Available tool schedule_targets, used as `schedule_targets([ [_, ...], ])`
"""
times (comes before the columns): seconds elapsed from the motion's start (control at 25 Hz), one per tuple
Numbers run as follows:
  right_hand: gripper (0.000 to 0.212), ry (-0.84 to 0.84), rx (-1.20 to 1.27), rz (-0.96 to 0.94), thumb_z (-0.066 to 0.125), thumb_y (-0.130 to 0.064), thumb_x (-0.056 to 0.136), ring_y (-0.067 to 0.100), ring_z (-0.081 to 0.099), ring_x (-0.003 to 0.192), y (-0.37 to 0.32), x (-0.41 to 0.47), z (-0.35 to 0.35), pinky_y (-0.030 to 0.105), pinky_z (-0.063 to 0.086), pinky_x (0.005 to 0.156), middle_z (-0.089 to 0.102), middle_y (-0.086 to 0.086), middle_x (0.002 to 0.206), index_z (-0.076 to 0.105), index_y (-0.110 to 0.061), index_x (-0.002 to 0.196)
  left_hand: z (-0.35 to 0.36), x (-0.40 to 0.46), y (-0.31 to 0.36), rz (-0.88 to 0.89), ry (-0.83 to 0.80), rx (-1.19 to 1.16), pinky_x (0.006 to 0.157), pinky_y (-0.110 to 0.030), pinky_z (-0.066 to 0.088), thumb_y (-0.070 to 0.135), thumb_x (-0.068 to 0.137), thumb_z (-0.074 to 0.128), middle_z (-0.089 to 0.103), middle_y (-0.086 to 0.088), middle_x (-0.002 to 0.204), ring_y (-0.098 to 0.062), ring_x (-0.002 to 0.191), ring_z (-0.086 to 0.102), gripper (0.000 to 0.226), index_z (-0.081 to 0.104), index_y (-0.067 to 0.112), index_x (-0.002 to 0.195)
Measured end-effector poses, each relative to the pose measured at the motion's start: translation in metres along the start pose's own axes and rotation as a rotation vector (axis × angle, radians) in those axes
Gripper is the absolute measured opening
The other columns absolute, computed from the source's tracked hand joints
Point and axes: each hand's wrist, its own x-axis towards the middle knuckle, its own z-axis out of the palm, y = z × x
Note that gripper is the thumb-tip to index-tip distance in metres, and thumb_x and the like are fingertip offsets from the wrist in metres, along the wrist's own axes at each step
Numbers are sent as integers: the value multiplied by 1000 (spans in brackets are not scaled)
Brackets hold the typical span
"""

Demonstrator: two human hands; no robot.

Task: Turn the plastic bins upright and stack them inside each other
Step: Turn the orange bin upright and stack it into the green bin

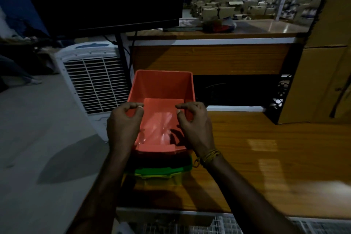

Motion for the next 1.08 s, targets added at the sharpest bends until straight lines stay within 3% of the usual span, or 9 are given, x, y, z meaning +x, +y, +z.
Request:
schedule_targets([
  [0.2, 20, -78, -87, 63, 59, -29, 89, 14, 54, 113, 18, -12, 18, 41, 52, 92, 54, -7, 113, 69, -29, 106, 10, -2, -33, -46, -30, 42, 78, -23, 39, 26, 86, 64, 73, 4, 104, -8, 89, 57, 14, 75, 26, 94],
  [0.32, 21, -130, -132, 99, 58, -30, 89, 16, 55, 111, 32, -23, 29, 41, 53, 90, 51, -8, 111, 68, -30, 106, 19, -7, -50, -72, -45, 83, 75, -23, 39, 26, 86, 64, 73, 3, 105, -8, 86, 57, 16, 75, 24, 96],
  [0.48, 20, -172, -203, 87, 58, -28, 88, 15, 56, 111, 48, -33, 42, 35, 51, 94, 58, -3, 115, 70, -28, 104, 32, -11, -82, -97, -89, 172, 78, -30, 48, 32, 81, 64, 73, -1, 106, -22, 95, 66, 16, 75, 29, 92],
  [0.56, 24, -227, -292, 55, 58, -31, 87, 17, 54, 117, 56, -37, 47, 37, 48, 98, 58, 0, 121, 69, -28, 108, 39, -15, -93, -88, -140, 323, 84, -38, 50, 35, 78, 63, 68, -6, 111, -31, 101, 63, 17, 73, 33, 91],
  [0.68, 33, -335, -414, 62, 54, -34, 88, 22, 42, 130, 67, -44, 48, 41, 41, 107, 50, 4, 136, 64, -29, 119, 48, -26, -105, -40, -205, 529, 96, -44, 45, 33, 79, 64, 56, -12, 127, -36, 113, 54, 19, 71, 35, 96],
  [0.84, 38, -381, -468, 58, 53, -36, 91, 24, 37, 134, 79, -49, 47, 40, 41, 107, 44, 7, 140, 57, -28, 127, 54, -31, -115, 15, -214, 639, 97, -45, 43, 35, 79, 62, 50, -13, 132, -36, 114, 52, 23, 71, 34, 100],
  [0.96, 42, -433, -454, 97, 52, -42, 91, 26, 38, 136, 86, -48, 47, 43, 43, 106, 36, 7, 148, 52, -30, 131, 58, -30, -118, 9, -212, 653, 98, -47, 43, 37, 78, 63, 51, -16, 130, -37, 116, 53, 26, 70, 33, 103],
  [1.08, 47, -473, -419, 106, 52, -47, 92, 32, 42, 134, 90, -46, 32, 48, 44, 105, 25, 7, 155, 45, -33, 136, 66, -37, -109, -10, -126, 578, 108, -52, 32, 36, 77, 66, 50, -18, 134, -38, 129, 43, 35, 67, 31, 111],
])
